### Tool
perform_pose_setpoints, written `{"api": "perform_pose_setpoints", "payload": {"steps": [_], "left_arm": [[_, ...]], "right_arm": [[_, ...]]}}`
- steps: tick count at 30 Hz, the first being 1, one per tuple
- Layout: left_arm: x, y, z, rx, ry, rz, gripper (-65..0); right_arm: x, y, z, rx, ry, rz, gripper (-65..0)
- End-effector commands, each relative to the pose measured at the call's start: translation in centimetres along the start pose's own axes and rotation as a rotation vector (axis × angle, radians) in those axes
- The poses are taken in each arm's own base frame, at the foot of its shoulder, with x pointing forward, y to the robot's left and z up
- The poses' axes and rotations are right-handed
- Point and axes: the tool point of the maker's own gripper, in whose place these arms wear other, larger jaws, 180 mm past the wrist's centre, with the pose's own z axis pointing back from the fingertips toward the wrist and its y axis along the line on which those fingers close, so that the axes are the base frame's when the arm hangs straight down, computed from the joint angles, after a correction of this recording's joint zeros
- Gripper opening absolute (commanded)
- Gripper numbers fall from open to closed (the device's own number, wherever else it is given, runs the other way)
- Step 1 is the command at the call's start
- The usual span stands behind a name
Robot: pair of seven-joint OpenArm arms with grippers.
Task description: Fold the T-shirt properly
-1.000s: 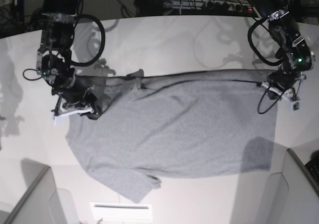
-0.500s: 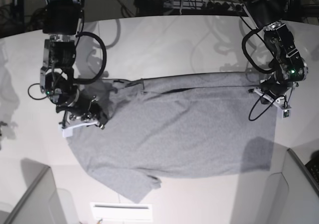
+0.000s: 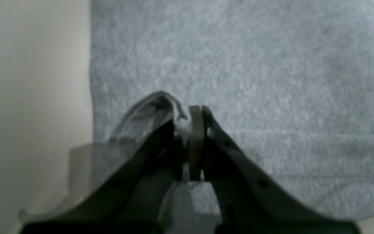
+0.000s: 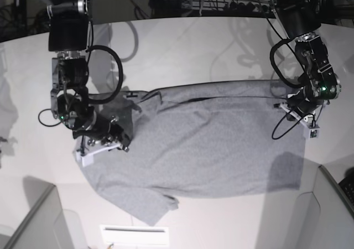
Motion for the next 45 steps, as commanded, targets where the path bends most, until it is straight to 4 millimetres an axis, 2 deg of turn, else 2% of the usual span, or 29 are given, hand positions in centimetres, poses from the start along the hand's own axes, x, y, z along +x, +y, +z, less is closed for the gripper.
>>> {"api": "perform_pose_setpoints", "payload": {"steps": [1,7,14,21,22,23,25,26,30,33,35,38,41,45], "left_arm": [[2.1,0.6,0.6,0.01,-0.059,-0.013,-65.0],[2.3,0.8,0.8,0.016,-0.064,-0.017,-65.0],[2.5,0.7,0.8,0.015,-0.069,-0.017,-65.0],[3.5,0.6,0.8,0.011,-0.088,-0.014,-65.0],[3.5,0.6,0.9,0.012,-0.088,-0.013,-65.0],[3.6,0.6,0.9,0.012,-0.09,-0.013,-65.0],[3.7,0.9,1.0,0.017,-0.096,-0.005,-65.0],[3.7,1.4,1.2,0.023,-0.104,0.014,-61.4],[4.9,4.3,2.4,0.069,-0.165,0.109,-28.6],[5.6,6.0,4.0,0.103,-0.217,0.152,-13.3],[5.7,6.2,5.1,0.097,-0.254,0.172,-10.5],[4.3,6.5,7.1,0.052,-0.31,0.232,-11.8],[0.8,7.5,9.0,0.011,-0.333,0.36,-12.0],[-4.3,9.3,10.3,0.03,-0.31,0.505,-13.5]], "right_arm": [[1.8,0.8,0.4,0.02,-0.041,0.021,-65.0],[2.1,0.1,-0.6,-0.004,-0.017,0.004,-65.0],[2.5,-0.3,-0.5,-0.015,-0.02,0.007,-65.0],[2.3,-0.6,-0.4,-0.013,-0.017,-0.006,-65.0],[2.2,-0.6,-0.4,-0.014,-0.018,-0.007,-57.2],[2.1,-0.7,-0.4,-0.016,-0.02,-0.008,-46.4],[2.5,-1.0,0.0,-0.016,-0.036,-0.018,-32.0],[2.8,-1.4,0.4,-0.015,-0.054,-0.037,-28.8],[4.6,-2.7,2.9,-0.02,-0.194,-0.077,-33.0],[4.3,-4.3,4.5,-0.043,-0.256,-0.093,-34.5],[3.6,-4.9,5.6,-0.049,-0.3,-0.105,-34.7],[2.2,-5.7,7.8,-0.059,-0.397,-0.141,-34.7],[0.4,-6.2,10.1,-0.075,-0.463,-0.174,-34.4],[-2.6,-7.3,11.3,-0.113,-0.454,-0.216,-33.8]]}}
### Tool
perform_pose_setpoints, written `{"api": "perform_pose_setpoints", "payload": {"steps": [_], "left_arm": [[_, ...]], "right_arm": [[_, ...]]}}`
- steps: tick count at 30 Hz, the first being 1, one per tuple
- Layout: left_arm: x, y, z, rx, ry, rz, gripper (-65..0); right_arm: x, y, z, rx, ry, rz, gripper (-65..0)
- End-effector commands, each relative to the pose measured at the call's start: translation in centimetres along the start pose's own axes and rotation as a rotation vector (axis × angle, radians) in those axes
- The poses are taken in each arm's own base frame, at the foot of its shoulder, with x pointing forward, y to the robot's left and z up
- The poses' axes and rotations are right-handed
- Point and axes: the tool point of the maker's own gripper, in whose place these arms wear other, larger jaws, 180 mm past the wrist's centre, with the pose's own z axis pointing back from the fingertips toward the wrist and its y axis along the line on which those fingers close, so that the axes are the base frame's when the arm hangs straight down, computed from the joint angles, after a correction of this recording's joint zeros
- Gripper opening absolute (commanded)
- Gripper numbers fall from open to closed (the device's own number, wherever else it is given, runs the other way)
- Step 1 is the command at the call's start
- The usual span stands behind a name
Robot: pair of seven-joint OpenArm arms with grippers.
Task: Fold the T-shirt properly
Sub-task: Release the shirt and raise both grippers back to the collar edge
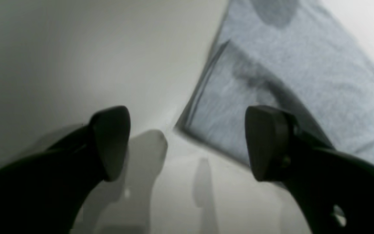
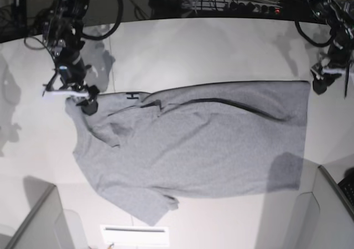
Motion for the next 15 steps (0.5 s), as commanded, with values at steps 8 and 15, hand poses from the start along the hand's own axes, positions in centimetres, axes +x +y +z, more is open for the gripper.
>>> {"api": "perform_pose_setpoints", "payload": {"steps": [8,15], "left_arm": [[-1.4,1.2,-0.4,0.005,0.0,0.088,-16.3],[-2.9,-0.1,-3.2,-0.047,0.052,0.153,-16.3]], "right_arm": [[-2.5,-4.0,0.0,-0.128,-0.003,-0.098,-25.8],[-2.8,-5.9,-2.7,-0.182,-0.015,-0.128,-25.2]]}}
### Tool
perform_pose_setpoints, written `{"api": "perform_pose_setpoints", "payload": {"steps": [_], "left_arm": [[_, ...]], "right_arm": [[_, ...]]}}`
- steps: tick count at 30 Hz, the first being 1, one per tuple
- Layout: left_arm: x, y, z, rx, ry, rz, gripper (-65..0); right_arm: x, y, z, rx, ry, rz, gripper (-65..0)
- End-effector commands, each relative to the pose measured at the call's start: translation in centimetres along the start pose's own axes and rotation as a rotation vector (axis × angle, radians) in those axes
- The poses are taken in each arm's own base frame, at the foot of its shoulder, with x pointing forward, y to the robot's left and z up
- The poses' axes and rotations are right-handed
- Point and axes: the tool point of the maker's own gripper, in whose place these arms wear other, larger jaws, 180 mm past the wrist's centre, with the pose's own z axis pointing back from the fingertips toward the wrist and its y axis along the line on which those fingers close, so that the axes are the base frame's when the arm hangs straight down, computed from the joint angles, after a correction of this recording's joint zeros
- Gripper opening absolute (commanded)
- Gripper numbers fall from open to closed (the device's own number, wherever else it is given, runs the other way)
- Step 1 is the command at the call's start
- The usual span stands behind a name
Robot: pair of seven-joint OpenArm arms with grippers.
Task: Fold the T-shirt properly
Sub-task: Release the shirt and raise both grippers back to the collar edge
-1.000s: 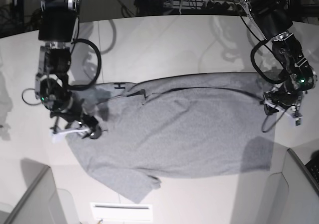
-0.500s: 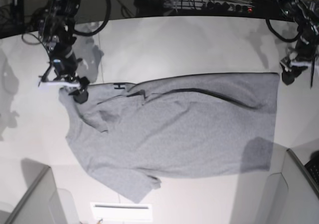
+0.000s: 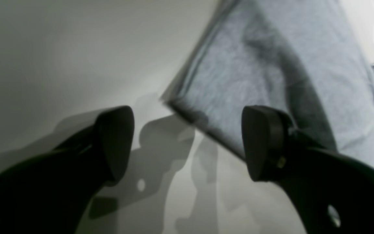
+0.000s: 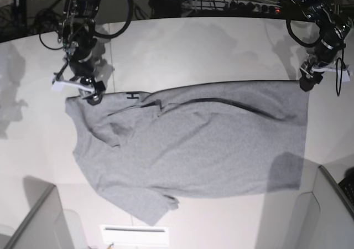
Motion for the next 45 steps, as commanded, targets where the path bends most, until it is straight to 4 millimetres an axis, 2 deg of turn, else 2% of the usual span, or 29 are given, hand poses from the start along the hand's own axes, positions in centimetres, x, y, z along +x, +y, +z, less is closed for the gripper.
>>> {"api": "perform_pose_setpoints", "payload": {"steps": [1,7,10,15,20,21,23,25,27,29,31,36,38,45], "left_arm": [[1.0,-0.1,0.0,-0.007,-0.018,-0.006,-16.3],[0.2,-0.3,-1.9,-0.026,0.008,0.06,-16.3],[0.2,-0.2,-2.4,0.009,0.024,0.024,-16.3],[0.0,-0.1,-2.8,0.034,0.04,0.0,-16.3],[-0.1,-0.2,-2.9,0.032,0.046,0.001,-16.9],[-0.4,-0.3,-2.9,0.029,0.049,0.006,-18.8],[-0.8,-0.5,-3.1,0.025,0.055,0.011,-30.3],[-1.1,-1.1,-3.4,0.014,0.071,-0.007,-46.6],[-1.5,-1.8,-3.7,0.002,0.093,-0.035,-65.0],[-1.7,-2.4,-4.0,-0.01,0.106,-0.053,-65.0],[-1.9,-2.8,-4.2,-0.018,0.115,-0.066,-65.0],[1.4,-4.2,-3.0,-0.024,0.054,-0.182,-65.0],[1.9,-4.5,-2.2,-0.019,0.051,-0.217,-65.0],[3.4,-6.1,-0.5,-0.012,0.073,-0.31,-65.0]], "right_arm": [[0.4,-0.4,-0.1,-0.015,-0.015,0.001,-25.2],[1.6,-0.6,-2.0,-0.033,-0.03,0.011,-25.4],[2.1,-1.0,-2.6,-0.049,-0.037,-0.004,-25.4],[2.6,-1.8,-3.4,-0.076,-0.038,-0.03,-25.4],[3.2,-1.5,-3.7,-0.069,-0.045,-0.019,-25.4],[3.2,-1.4,-3.7,-0.067,-0.044,-0.011,-25.4],[3.7,-0.9,-3.9,-0.058,-0.053,-0.008,-27.0],[4.0,-0.8,-3.9,-0.056,-0.059,-0.008,-31.8],[4.2,-0.6,-4.0,-0.052,-0.063,-0.01,-39.5],[4.4,-0.6,-4.0,-0.051,-0.064,-0.009,-50.4],[5.4,-0.8,-3.9,-0.053,-0.079,0.015,-65.0],[8.3,0.2,-2.8,-0.02,-0.136,0.05,-65.0],[9.7,0.6,-2.0,-0.006,-0.168,0.066,-65.0],[10.4,1.1,-0.4,-0.044,-0.072,-0.031,-65.0]]}}
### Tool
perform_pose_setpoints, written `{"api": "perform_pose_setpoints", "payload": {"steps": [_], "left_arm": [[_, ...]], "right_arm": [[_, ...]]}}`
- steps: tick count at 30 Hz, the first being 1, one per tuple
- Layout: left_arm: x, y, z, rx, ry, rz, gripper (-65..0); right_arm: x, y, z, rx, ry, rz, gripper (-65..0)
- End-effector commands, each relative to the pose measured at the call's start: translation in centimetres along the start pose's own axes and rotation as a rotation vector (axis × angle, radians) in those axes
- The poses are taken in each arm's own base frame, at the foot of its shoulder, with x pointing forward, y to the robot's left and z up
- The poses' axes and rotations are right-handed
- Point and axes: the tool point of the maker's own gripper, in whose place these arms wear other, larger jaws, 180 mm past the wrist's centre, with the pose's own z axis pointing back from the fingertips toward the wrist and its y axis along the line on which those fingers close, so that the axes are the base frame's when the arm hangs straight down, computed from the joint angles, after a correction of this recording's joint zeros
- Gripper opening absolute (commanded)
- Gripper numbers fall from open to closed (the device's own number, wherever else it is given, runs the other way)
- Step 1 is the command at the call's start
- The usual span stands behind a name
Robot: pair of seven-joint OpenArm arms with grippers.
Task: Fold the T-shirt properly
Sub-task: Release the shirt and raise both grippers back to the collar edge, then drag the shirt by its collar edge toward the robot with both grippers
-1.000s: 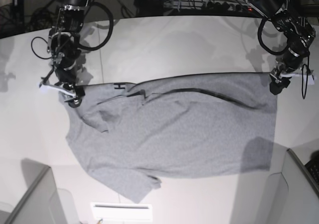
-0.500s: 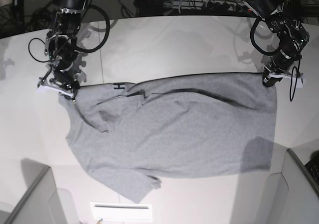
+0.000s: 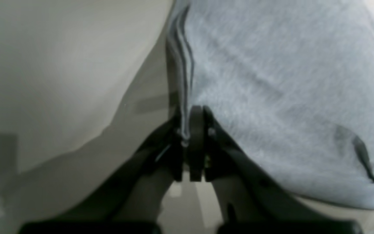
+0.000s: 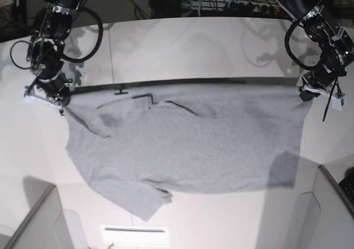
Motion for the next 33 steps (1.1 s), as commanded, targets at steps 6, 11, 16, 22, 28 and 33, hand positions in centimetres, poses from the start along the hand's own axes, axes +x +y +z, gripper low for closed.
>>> {"api": "perform_pose_setpoints", "payload": {"steps": [6,11,16,22,28,33], "left_arm": [[0.6,0.8,2.5,0.044,-0.036,-0.081,-65.0],[-1.8,2.2,3.2,0.076,0.022,-0.084,-65.0],[-3.1,3.4,4.9,0.122,0.058,-0.131,-65.0],[-4.0,4.0,6.3,0.151,0.08,-0.174,-65.0],[-3.4,3.6,6.5,0.148,0.064,-0.189,-65.0],[0.4,1.1,6.4,0.113,-0.043,-0.227,-65.0]], "right_arm": [[1.2,0.8,1.8,0.034,-0.005,0.01,-65.0],[-0.9,-1.4,2.5,-0.01,0.035,0.002,-65.0],[-1.8,-2.5,4.7,-0.02,0.032,0.027,-65.0],[-2.8,-4.9,5.8,-0.072,0.056,0.041,-65.0],[-1.7,-2.2,7.4,0.001,0.007,0.082,-65.0],[0.3,3.0,7.5,0.13,-0.052,0.082,-65.0]]}}
